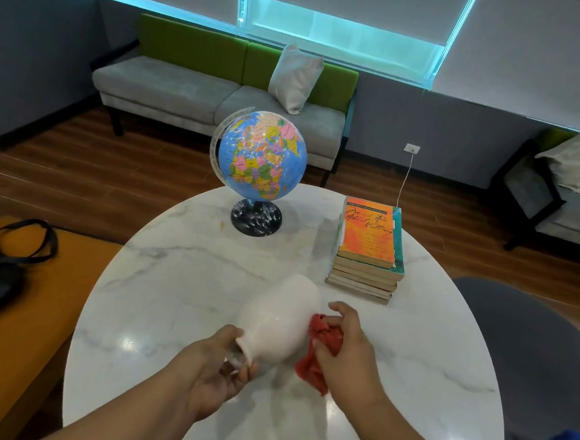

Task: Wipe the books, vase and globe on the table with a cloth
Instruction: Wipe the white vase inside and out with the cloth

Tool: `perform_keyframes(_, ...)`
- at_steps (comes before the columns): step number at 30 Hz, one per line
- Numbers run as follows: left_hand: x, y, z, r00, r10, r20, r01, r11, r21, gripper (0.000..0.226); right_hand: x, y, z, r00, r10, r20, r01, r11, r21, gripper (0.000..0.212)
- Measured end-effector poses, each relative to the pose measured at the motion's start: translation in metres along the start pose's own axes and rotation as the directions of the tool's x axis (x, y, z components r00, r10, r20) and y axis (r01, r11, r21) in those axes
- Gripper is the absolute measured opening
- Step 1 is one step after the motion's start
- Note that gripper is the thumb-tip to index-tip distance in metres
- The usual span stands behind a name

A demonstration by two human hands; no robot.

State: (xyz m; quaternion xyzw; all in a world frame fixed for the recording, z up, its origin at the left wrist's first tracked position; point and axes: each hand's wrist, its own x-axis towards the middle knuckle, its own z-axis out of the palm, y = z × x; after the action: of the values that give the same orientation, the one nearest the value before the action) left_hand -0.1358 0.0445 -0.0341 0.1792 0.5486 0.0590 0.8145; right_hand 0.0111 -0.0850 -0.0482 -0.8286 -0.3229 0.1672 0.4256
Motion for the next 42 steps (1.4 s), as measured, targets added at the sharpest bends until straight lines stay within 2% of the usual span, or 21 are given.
perform_keyframes(3, -0.001, -0.003, 0.004, 1.000, -0.013, 0.006, 0.014, 0.999, -0.039, 0.019, -0.010, -0.022, 0.010, 0.979, -0.162, 0.124, 0.163, 0.987, 0.002, 0.066)
perform_keyframes(5, -0.004, -0.003, 0.005, 1.000, 0.008, 0.008, -0.008, 0.999, -0.047, 0.021, -0.018, -0.032, 0.021, 0.913, -0.276, 0.301, 0.297, 0.954, -0.026, 0.064)
perform_keyframes(7, -0.004, -0.003, 0.004, 1.000, 0.031, 0.005, -0.031, 0.999, -0.020, 0.020, -0.020, -0.033, 0.026, 0.872, -0.304, 0.385, 0.359, 0.930, -0.077, 0.063)
perform_keyframes(9, -0.006, -0.002, 0.001, 1.000, 0.028, -0.001, -0.028, 1.000, -0.009, 0.025, -0.019, -0.031, 0.026, 0.894, -0.299, 0.335, 0.336, 0.940, -0.060, 0.060)
perform_keyframes(11, -0.004, 0.000, -0.002, 1.000, 0.009, -0.007, -0.009, 1.000, -0.029, 0.028, -0.018, -0.027, 0.024, 0.927, -0.311, 0.208, 0.323, 0.946, -0.024, 0.058)
perform_keyframes(13, -0.003, 0.001, -0.007, 1.000, -0.012, -0.002, 0.011, 0.999, -0.041, 0.027, -0.008, -0.019, 0.020, 0.967, -0.249, 0.059, 0.250, 0.968, 0.002, 0.058)
perform_keyframes(15, -0.003, 0.001, -0.010, 1.000, -0.017, 0.016, 0.018, 0.999, -0.038, 0.019, 0.012, -0.008, 0.012, 0.998, -0.049, -0.044, 0.051, 0.997, 0.053, 0.056)
perform_keyframes(17, -0.005, -0.001, -0.011, 1.000, -0.001, 0.019, 0.001, 1.000, -0.011, 0.018, 0.029, 0.001, 0.003, 0.979, 0.201, -0.041, -0.194, 0.972, 0.130, 0.048)
perform_keyframes(19, -0.005, -0.004, -0.009, 0.998, 0.056, 0.017, -0.057, 0.997, 0.051, 0.018, 0.031, 0.003, -0.001, 0.952, 0.305, -0.025, -0.298, 0.941, 0.159, 0.044)
perform_keyframes(22, -0.003, -0.008, -0.008, 0.984, 0.176, -0.016, -0.171, 0.972, 0.164, 0.028, 0.008, -0.015, 0.009, 0.986, 0.154, -0.065, -0.145, 0.981, 0.131, 0.050)
perform_keyframes(24, -0.002, -0.009, -0.010, 0.966, 0.258, -0.020, -0.247, 0.942, 0.229, 0.025, -0.011, -0.028, 0.017, 0.995, -0.101, -0.020, 0.103, 0.987, 0.122, 0.054)
perform_keyframes(25, -0.002, -0.009, -0.011, 0.952, 0.306, -0.003, -0.295, 0.919, 0.262, 0.019, -0.017, -0.032, 0.020, 0.968, -0.248, 0.027, 0.245, 0.965, 0.091, 0.053)
perform_keyframes(28, -0.005, -0.012, -0.012, 0.906, 0.416, 0.079, -0.412, 0.820, 0.398, 0.013, -0.017, -0.032, 0.024, 0.805, -0.549, 0.225, 0.577, 0.812, -0.085, 0.036)
perform_keyframes(29, -0.006, -0.013, -0.012, 0.887, 0.454, 0.090, -0.443, 0.779, 0.444, 0.020, -0.012, -0.027, 0.024, 0.768, -0.593, 0.242, 0.632, 0.762, -0.138, 0.033)
perform_keyframes(30, -0.006, -0.014, -0.012, 0.867, 0.491, 0.087, -0.466, 0.737, 0.489, 0.025, -0.006, -0.023, 0.022, 0.774, -0.593, 0.224, 0.629, 0.760, -0.163, 0.031)
perform_keyframes(32, -0.009, -0.013, -0.011, 0.821, 0.563, 0.090, -0.504, 0.643, 0.577, 0.024, 0.009, -0.022, 0.013, 0.873, -0.481, 0.077, 0.487, 0.863, -0.137, 0.031)
perform_keyframes(34, -0.009, -0.013, -0.014, 0.766, 0.628, 0.134, -0.528, 0.498, 0.687, 0.021, 0.027, -0.022, 0.001, 0.978, -0.196, -0.071, 0.194, 0.980, -0.037, 0.036)
perform_keyframes(36, -0.007, -0.012, -0.014, 0.701, 0.685, 0.197, -0.546, 0.339, 0.766, 0.024, 0.038, -0.028, -0.007, 0.993, 0.083, -0.089, -0.084, 0.996, -0.002, 0.046)
perform_keyframes(37, -0.006, -0.011, -0.014, 0.662, 0.713, 0.229, -0.560, 0.268, 0.784, 0.026, 0.038, -0.032, -0.007, 0.986, 0.146, -0.087, -0.145, 0.989, 0.013, 0.052)
perform_keyframes(39, -0.005, -0.011, -0.010, 0.584, 0.755, 0.300, -0.591, 0.142, 0.794, 0.028, 0.025, -0.048, -0.001, 0.998, 0.059, -0.034, -0.055, 0.994, 0.097, 0.059)
perform_keyframes(42, -0.004, -0.012, -0.009, 0.439, 0.776, 0.453, -0.639, -0.085, 0.765, 0.023, -0.002, -0.066, 0.013, 0.975, -0.120, 0.189, 0.099, 0.988, 0.116, 0.058)
